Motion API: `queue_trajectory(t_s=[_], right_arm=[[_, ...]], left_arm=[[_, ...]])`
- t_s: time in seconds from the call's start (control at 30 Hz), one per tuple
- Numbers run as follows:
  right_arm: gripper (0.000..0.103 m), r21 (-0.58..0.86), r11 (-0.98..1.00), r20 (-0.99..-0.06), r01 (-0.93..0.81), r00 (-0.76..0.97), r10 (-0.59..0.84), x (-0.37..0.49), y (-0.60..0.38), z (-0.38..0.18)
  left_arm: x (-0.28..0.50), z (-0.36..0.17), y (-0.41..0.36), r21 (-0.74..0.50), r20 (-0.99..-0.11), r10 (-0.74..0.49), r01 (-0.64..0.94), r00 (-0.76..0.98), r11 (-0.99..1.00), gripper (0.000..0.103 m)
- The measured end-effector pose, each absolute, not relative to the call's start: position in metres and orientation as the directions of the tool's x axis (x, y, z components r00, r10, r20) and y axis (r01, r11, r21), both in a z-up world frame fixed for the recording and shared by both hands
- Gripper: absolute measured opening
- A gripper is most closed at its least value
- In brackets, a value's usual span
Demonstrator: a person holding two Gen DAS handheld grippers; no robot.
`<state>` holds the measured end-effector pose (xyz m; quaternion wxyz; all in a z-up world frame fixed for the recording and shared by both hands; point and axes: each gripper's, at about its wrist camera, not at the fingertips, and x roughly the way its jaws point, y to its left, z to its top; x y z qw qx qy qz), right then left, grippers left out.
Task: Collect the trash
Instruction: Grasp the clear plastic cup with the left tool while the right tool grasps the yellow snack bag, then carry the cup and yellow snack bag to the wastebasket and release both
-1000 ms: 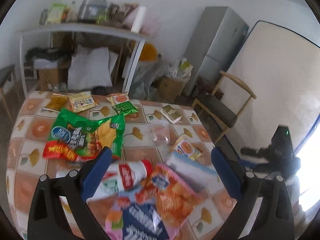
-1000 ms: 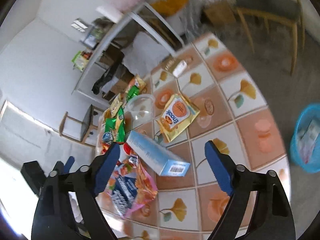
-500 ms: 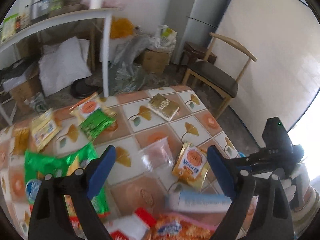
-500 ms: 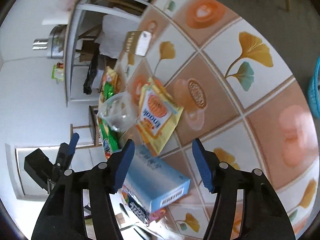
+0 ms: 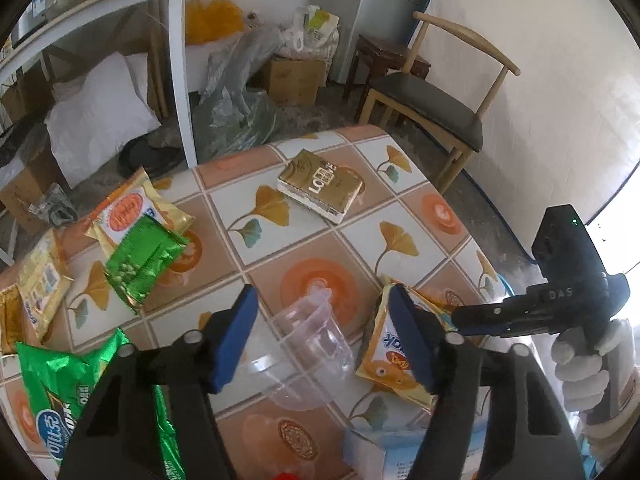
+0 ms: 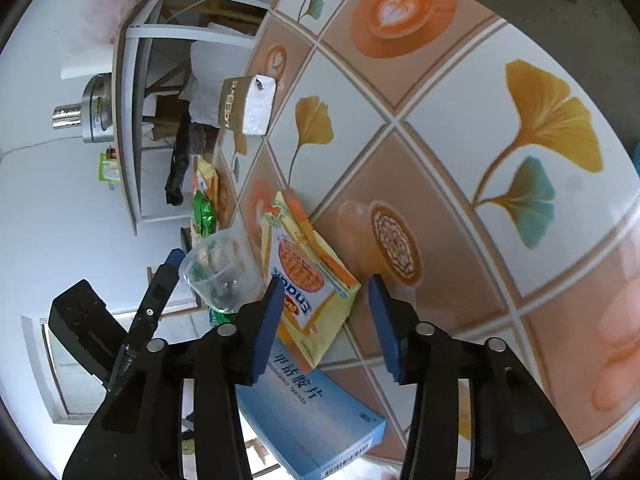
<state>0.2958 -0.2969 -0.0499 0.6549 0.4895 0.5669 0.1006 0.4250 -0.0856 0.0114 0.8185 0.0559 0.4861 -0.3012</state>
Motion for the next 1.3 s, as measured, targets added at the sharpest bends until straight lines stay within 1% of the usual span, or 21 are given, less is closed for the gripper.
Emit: queue_trajectory(t_s=[0.03,0.07,0.13,0.17,0.23,0.3,0.43,0.47,0.53,0.63,0.67,0.7,0.83,1.3], right_arm=[[0.032,0.754,0.503,-0.645,0.423,0.335,0.686,0.295,-0.299,-0.05],[0.031,0.753,0.506,-0.647,0.421,0.332,0.686,0.295,-0.299,-0.05],[0.025,0.749,0.515,-0.653,0.417,0.327,0.683,0.298,-0.298,-0.051],[0.023,0.748,0.519,-0.654,0.415,0.326,0.682,0.299,-0.298,-0.052],[0.017,0.745,0.524,-0.658,0.413,0.326,0.679,0.297,-0.299,-0.053],[0.014,0.747,0.521,-0.656,0.413,0.33,0.679,0.299,-0.298,-0.056],[0.012,0.747,0.522,-0.657,0.411,0.342,0.672,0.293,-0.303,-0.056],[0.012,0.747,0.524,-0.659,0.41,0.344,0.669,0.293,-0.304,-0.056],[0.01,0.746,0.528,-0.66,0.406,0.35,0.664,0.291,-0.306,-0.056],[0.008,0.749,0.531,-0.659,0.396,0.362,0.66,0.288,-0.309,-0.051],[0.008,0.751,0.535,-0.658,0.388,0.369,0.657,0.287,-0.31,-0.049],[0.007,0.752,0.535,-0.657,0.385,0.373,0.655,0.286,-0.312,-0.047],[0.004,0.758,0.542,-0.652,0.363,0.396,0.646,0.285,-0.314,-0.039],[0.003,0.769,0.552,-0.636,0.321,0.457,0.621,0.274,-0.316,-0.015]], left_arm=[[0.424,0.011,-0.087,-0.201,-0.832,-0.439,0.553,0.34,0.809,0.059],[0.424,0.011,-0.088,-0.194,-0.834,-0.434,0.557,0.34,0.808,0.057],[0.421,0.009,-0.091,-0.169,-0.842,-0.419,0.571,0.34,0.803,0.051],[0.42,0.009,-0.093,-0.16,-0.845,-0.415,0.58,0.338,0.799,0.049],[0.415,0.008,-0.098,-0.133,-0.852,-0.401,0.601,0.337,0.788,0.045],[0.412,0.006,-0.101,-0.103,-0.858,-0.384,0.616,0.343,0.781,0.041],[0.408,0.001,-0.107,-0.072,-0.871,-0.36,0.637,0.334,0.767,0.029],[0.407,0.0,-0.107,-0.072,-0.873,-0.359,0.64,0.331,0.765,0.027],[0.407,-0.001,-0.108,-0.071,-0.876,-0.356,0.643,0.325,0.762,0.019],[0.406,0.0,-0.108,-0.073,-0.876,-0.357,0.643,0.325,0.763,0.013],[0.405,0.001,-0.107,-0.074,-0.874,-0.36,0.642,0.326,0.763,0.012],[0.405,0.002,-0.107,-0.075,-0.872,-0.362,0.642,0.329,0.763,0.008],[0.402,0.007,-0.108,-0.071,-0.864,-0.37,0.644,0.342,0.762,0.005],[0.389,0.034,-0.104,-0.072,-0.829,-0.399,0.632,0.392,0.772,0.005]])
